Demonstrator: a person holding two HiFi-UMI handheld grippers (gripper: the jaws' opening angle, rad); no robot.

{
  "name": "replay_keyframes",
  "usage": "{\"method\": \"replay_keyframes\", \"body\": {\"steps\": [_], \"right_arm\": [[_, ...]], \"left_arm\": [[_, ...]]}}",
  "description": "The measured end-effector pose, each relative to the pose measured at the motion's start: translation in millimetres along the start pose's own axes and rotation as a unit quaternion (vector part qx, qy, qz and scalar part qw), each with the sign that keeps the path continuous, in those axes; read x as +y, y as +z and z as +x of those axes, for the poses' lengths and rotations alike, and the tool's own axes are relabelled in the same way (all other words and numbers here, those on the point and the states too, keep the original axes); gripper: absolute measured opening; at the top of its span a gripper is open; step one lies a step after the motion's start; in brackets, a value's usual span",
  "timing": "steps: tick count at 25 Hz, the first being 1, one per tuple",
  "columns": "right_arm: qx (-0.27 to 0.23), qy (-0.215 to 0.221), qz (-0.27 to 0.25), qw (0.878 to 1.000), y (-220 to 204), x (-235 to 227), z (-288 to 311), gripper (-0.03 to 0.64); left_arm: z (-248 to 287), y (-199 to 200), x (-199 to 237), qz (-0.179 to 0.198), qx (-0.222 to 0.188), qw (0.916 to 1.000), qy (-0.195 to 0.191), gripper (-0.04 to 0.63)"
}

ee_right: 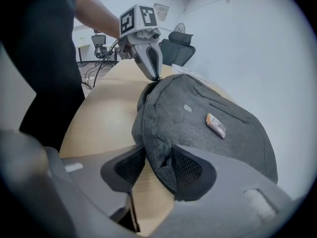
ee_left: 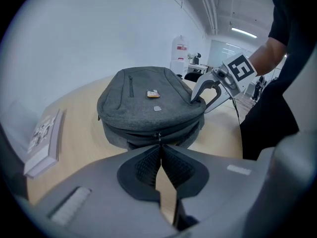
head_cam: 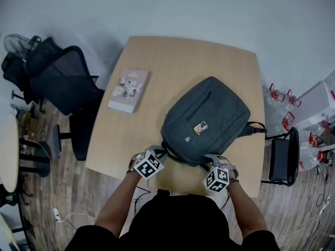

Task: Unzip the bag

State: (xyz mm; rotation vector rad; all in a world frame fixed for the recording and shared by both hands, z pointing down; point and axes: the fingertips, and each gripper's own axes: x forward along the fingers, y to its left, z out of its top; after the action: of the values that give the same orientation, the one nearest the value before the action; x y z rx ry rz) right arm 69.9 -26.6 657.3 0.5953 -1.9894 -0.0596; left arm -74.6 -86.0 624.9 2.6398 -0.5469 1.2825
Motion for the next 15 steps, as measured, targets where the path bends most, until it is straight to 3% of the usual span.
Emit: {"method": "replay_keyframes", "body": {"steps": [15], "right_arm": [[-0.028, -0.025, 0.167, 0.985, 63.1, 7.1, 29.9, 0.164]], "left_arm": [[-0.4, -2.9, -35.5, -0.020, 0.000, 0.9997, -0.014, 0.028]]}}
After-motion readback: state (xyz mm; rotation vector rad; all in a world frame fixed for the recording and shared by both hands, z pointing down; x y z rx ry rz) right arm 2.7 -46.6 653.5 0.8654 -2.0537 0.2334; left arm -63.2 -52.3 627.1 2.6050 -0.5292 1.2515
